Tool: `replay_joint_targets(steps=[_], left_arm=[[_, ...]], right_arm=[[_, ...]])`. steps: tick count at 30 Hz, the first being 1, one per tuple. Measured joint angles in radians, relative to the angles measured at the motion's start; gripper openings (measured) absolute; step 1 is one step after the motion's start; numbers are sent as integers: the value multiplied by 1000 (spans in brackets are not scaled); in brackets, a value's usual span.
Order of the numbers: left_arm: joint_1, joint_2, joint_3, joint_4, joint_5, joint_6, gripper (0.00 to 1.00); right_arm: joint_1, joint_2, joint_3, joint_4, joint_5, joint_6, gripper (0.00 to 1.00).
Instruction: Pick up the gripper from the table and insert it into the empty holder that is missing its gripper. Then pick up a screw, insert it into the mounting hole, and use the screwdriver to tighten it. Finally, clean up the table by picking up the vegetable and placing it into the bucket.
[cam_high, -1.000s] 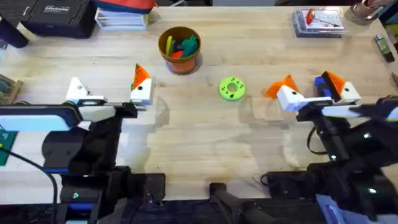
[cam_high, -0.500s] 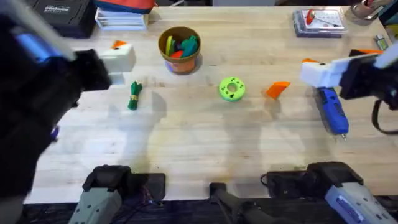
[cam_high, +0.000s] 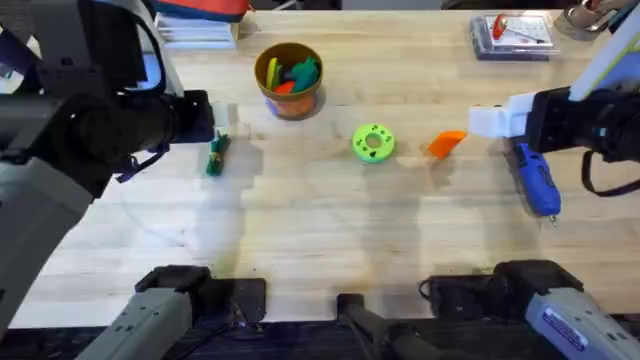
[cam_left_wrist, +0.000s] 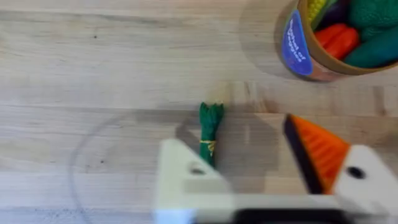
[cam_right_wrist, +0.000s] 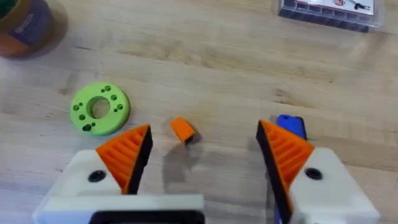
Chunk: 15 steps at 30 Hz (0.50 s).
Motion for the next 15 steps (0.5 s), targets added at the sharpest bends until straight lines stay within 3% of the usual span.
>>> replay_joint_targets(steps=[2,3,8,10,15], left_arm=[[0,-2,0,0,12,0,222],[0,-3,0,0,16,7,167],[-22,-35,0,11,73,7,921],[-51,-64,0,32,124,12,980],[-172,-123,0,173,310,15,985]], right_arm=[[0,0,0,0,0,0,993],[0,0,0,0,0,0,994],[0,0,0,-1,0,-3,994],[0,0,0,-1,0,-3,994],[0,0,0,0,0,-3,994]])
